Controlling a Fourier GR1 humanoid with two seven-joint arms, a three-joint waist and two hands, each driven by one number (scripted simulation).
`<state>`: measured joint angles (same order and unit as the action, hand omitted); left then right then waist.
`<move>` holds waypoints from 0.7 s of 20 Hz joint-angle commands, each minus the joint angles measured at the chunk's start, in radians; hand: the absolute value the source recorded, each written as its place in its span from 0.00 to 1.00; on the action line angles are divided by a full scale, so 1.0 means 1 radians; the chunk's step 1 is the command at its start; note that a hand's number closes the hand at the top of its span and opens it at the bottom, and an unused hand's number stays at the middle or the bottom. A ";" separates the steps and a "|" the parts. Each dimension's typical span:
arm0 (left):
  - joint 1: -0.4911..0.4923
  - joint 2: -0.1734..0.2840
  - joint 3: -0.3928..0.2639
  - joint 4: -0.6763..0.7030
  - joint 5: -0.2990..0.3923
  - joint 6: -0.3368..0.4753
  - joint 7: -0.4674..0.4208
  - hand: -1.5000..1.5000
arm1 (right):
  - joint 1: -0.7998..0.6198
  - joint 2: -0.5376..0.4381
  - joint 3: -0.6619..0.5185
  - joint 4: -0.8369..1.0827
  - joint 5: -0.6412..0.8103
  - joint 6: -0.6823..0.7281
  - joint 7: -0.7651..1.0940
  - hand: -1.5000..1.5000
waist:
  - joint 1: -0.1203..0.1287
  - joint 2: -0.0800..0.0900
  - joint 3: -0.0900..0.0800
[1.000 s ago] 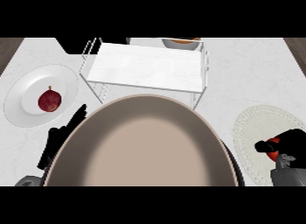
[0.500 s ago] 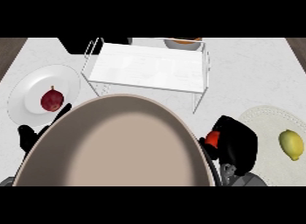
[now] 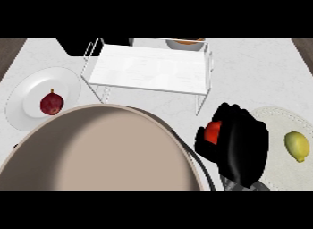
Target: Pick the tomato from the placemat and place it in the tiered shelf
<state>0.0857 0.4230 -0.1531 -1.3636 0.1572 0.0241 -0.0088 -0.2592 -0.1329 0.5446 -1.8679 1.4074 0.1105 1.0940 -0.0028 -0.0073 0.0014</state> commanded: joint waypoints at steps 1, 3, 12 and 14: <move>-0.053 -0.046 -0.048 -0.023 -0.027 0.007 0.001 0.50 | -0.153 0.126 0.009 -0.148 -0.030 0.060 0.174 1.00 | 0.000 -0.003 -0.004; -0.043 -0.088 -0.072 -0.041 -0.037 0.033 0.003 0.50 | -0.183 0.127 -0.013 -0.177 -0.033 0.081 0.185 1.00 | 0.000 -0.003 -0.004; -0.164 -0.068 -0.033 0.010 -0.043 0.005 0.082 0.50 | -0.547 0.132 -0.342 0.151 -0.095 0.104 0.116 1.00 | 0.016 0.010 -0.002; -0.169 -0.090 -0.050 0.014 -0.047 -0.005 0.069 0.50 | -0.634 0.132 -0.390 0.225 -0.115 0.102 0.132 1.00 | 0.020 0.011 -0.002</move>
<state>-0.0665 0.3634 -0.1751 -1.3340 0.1140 0.0317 0.0473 -0.7666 -0.0158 0.2652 -1.7607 1.3178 0.1851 1.1144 0.0161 0.0013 -0.0010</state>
